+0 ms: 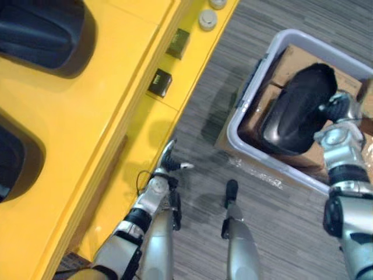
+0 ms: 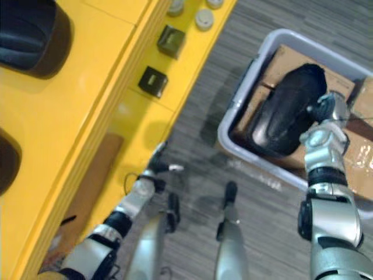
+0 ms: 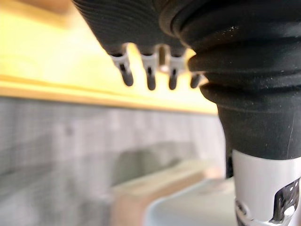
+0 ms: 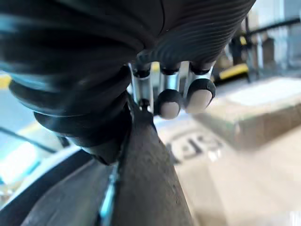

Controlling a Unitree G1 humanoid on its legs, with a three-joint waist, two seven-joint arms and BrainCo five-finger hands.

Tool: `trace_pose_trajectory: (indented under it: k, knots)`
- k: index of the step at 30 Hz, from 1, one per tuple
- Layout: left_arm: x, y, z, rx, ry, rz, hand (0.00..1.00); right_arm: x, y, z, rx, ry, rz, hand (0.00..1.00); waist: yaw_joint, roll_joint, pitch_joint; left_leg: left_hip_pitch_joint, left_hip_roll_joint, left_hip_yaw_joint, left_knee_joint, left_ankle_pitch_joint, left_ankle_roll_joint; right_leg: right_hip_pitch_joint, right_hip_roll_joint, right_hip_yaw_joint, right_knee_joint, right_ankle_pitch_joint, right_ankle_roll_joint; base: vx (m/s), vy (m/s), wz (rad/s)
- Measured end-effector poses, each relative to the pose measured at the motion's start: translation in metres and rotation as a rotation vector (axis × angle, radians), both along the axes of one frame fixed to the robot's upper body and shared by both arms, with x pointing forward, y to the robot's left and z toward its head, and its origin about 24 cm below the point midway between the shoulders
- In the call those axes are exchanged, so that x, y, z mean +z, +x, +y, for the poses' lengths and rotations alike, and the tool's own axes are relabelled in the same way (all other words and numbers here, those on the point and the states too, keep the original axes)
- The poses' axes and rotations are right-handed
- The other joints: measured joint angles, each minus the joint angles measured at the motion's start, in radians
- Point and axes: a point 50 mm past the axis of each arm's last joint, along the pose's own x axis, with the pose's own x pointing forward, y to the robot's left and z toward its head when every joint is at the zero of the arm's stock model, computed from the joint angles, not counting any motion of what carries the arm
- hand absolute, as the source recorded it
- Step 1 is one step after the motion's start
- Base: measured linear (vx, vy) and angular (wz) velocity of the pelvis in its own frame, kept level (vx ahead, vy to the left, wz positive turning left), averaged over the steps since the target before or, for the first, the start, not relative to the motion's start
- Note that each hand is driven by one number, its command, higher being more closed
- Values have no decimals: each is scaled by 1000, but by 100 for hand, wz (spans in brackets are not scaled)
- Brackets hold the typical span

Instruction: Walk over and take plastic housings, then place them on the shelf

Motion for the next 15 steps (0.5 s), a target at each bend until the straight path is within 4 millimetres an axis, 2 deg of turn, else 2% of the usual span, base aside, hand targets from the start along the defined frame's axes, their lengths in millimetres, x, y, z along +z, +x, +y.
trace_pose_trajectory:
  k: [4,7,10,15]
  knots:
    - [26,8,-13,-29,-8,-76,0,4,-4,4,-11,-32,-67,100,-12,0,0,5,6,2,1,0,0,0,7,13,3,1,1,-55,-41,-8]
    - [43,11,-27,-65,-5,-128,0,0,-4,6,-10,-42,-61,100,-14,-1,-1,6,11,2,1,0,-1,-1,12,16,4,1,2,-57,-47,-4]
    - [61,14,-38,-87,-12,-178,0,2,1,24,38,-76,-85,100,-27,-2,-1,6,17,9,1,0,-1,-9,16,25,8,2,3,-57,-49,-7]
    - [95,17,-59,-130,-57,-256,0,10,2,38,68,-93,-144,100,-31,-5,-1,9,26,27,-2,0,-1,-19,18,42,15,4,6,-37,-45,-9]
